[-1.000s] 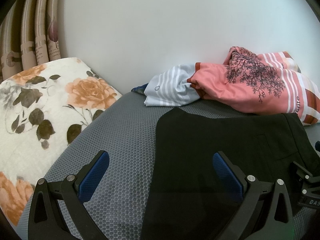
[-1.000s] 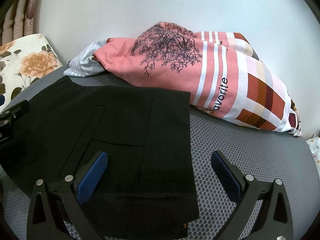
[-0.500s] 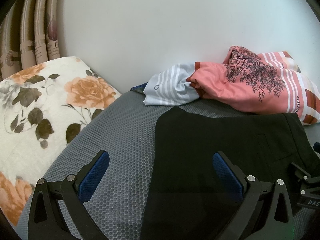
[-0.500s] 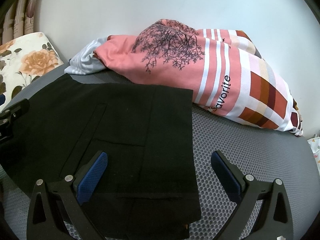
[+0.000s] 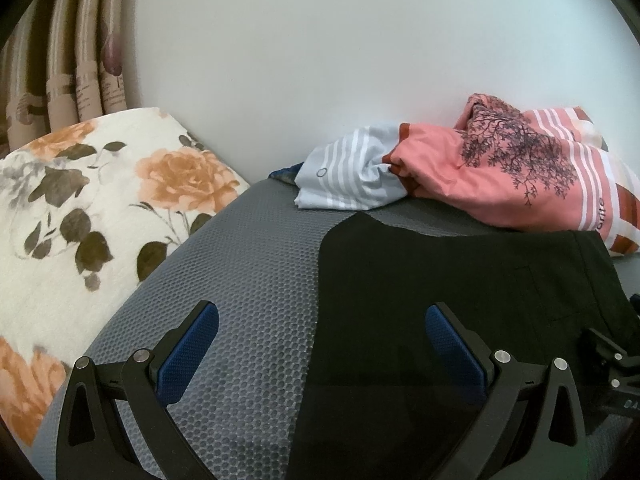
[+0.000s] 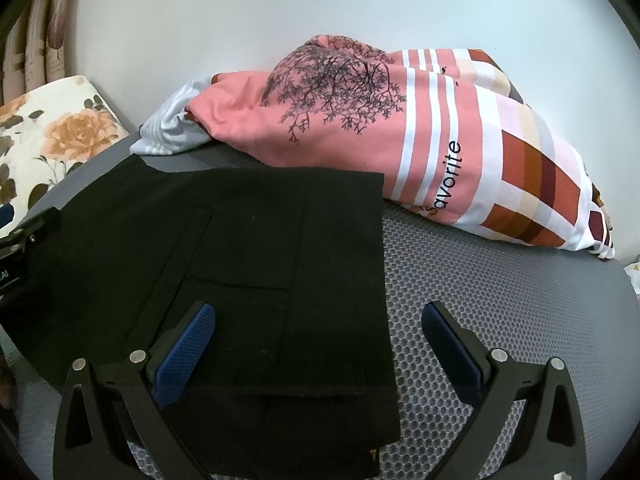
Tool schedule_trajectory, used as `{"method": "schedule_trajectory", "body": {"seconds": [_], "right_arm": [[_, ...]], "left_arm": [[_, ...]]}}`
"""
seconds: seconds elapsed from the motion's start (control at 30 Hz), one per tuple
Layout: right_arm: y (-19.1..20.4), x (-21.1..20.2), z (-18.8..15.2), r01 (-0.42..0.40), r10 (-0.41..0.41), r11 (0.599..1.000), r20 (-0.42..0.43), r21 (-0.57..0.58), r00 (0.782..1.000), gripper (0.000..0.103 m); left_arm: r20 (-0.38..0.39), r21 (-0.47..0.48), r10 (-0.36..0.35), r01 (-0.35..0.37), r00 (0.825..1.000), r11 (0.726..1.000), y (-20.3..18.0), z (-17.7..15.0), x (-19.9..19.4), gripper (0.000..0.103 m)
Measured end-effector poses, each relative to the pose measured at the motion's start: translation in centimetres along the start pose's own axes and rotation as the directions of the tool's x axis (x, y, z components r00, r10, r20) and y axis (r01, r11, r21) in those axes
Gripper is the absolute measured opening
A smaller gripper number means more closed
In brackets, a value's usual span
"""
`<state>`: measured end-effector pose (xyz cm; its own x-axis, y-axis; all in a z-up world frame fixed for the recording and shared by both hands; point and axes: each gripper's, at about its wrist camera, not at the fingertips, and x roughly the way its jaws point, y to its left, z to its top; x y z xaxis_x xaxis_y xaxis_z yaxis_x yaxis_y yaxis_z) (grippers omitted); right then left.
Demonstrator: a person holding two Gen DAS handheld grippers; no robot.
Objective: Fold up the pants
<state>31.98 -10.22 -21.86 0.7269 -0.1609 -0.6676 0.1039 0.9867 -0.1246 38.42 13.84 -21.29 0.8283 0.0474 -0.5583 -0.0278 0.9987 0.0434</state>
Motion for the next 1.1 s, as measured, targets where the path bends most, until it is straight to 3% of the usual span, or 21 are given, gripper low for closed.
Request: {"method": "schedule_trajectory", "body": {"seconds": [0.13,0.3,0.5,0.67,0.93,1.1], "right_arm": [[-0.1,-0.8,0.0,0.014,-0.014,1.000,0.045,0.005,0.999,0.102],[-0.5,-2.5,-0.4,0.005,-0.007,1.000,0.099,0.024,0.995,0.102],[-1.5,-6.2,-3.3,-0.083,0.076,0.994,0.085,0.077,0.993,0.103],[-2.3,-9.7,-4.4,-0.135,0.126,0.987,0.098,0.089,0.987,0.103],[-2.4,-14.7,-5.7,-0.176,0.169,0.983,0.118,0.056,0.979,0.103],[-3.5,-17.4,-6.2,-0.200,0.188,0.977,0.135,0.076,0.973,0.103]], "left_arm": [[0.010,-0.008,0.034,-0.033,0.999,0.999,0.2,0.2,-0.2,0.102],[0.054,-0.011,0.136,-0.136,0.989,0.991,0.1,-0.3,-1.9,0.102],[0.064,0.113,0.117,-0.123,0.991,0.986,-2.5,-2.4,-5.7,0.102],[0.030,0.176,0.060,-0.064,0.998,0.982,-5.1,-3.9,-9.0,0.102],[-0.053,0.122,-0.057,0.063,0.997,0.990,-6.5,-4.3,-13.2,0.102],[-0.069,0.096,-0.084,0.091,0.994,0.991,-6.5,-4.4,-15.5,0.102]]}}
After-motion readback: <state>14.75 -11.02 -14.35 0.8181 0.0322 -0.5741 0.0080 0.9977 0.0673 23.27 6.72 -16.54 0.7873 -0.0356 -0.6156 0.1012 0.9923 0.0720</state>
